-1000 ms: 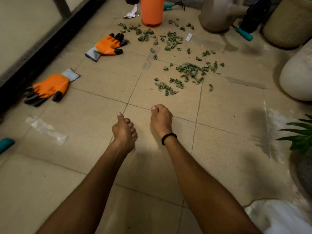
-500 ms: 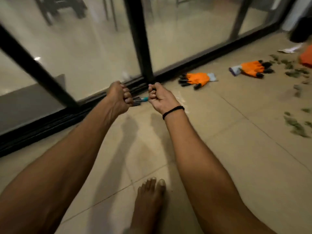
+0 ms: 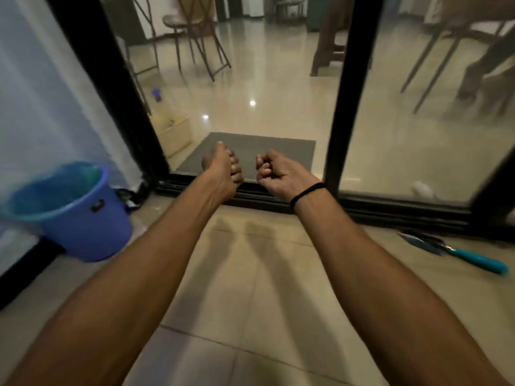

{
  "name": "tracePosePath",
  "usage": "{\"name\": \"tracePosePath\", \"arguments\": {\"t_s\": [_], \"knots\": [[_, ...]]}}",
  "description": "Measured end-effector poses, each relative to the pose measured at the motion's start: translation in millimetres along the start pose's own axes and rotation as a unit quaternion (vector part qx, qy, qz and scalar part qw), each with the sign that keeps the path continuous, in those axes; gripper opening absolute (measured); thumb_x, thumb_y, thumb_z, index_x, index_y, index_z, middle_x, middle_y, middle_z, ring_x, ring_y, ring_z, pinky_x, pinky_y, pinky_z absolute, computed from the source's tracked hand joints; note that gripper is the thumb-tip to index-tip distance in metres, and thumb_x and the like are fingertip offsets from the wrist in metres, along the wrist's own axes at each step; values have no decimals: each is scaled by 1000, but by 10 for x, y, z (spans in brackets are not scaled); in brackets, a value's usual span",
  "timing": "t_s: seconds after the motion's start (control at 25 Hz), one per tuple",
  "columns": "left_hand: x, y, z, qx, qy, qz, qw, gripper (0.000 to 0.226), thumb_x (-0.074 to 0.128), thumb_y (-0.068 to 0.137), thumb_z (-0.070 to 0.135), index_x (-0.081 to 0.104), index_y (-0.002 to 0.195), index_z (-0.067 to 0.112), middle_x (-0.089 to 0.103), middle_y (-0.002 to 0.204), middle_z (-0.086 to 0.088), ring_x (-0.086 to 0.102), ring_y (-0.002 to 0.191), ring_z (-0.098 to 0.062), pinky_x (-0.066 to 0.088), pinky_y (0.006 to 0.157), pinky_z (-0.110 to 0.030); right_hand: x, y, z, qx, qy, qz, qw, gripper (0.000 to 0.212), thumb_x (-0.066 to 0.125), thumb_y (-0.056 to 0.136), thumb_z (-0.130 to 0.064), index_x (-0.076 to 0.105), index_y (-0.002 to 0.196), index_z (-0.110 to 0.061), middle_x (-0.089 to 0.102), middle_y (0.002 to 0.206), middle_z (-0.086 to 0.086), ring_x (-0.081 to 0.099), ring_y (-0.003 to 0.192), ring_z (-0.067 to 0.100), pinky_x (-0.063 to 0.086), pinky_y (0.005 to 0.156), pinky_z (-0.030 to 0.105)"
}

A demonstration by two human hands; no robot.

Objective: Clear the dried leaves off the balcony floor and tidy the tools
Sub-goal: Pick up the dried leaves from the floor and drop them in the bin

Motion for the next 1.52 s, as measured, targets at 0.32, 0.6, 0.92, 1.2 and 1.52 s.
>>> {"name": "tracePosePath", "arguments": {"t_s": [0.32,0.6,0.92,1.2,1.52], "knots": [[-2162,633,866,35,-118,126,984,41,29,105,27,35,65,24,27,41,8,20,28,-9,11,36,-11,1822,678,870,98,1,-24,995,15,40,100,-1,46,87,-6,48,75,8,35,56,6,30,46,15],[-3625,773,1804,58,-188,239,951,36,24,101,18,49,76,16,48,54,0,46,42,-12,33,39,-16,3354,1218,2001,153,-90,-54,983,25,33,99,-3,39,75,-9,37,70,5,31,56,12,31,47,17],[-4069,1082,1735,46,-154,258,953,86,31,85,84,49,143,23,60,132,-16,64,105,-38,57,81,-52,3559,1113,2516,249,-152,-143,946,54,40,98,-46,56,98,6,61,99,29,56,95,38,39,80,53],[-3572,1202,1597,96,-132,299,940,73,35,96,65,57,133,6,56,137,-16,58,119,-31,47,105,-42,3117,1258,2045,144,-139,-89,976,29,44,100,-24,55,113,-1,50,137,25,47,129,39,40,109,48],[-2120,989,1355,121,-61,195,971,41,42,102,42,66,85,13,55,69,0,40,45,-11,30,41,-19,2113,834,903,41,-135,-6,990,20,42,99,-10,58,88,-8,61,80,4,57,74,16,48,89,31]]}}
Point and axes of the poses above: each hand's wrist, its own y-axis towards the middle knuckle, its own x-axis out of the palm, z = x × y, the point moved 4 cm from there along y, towards the middle knuckle
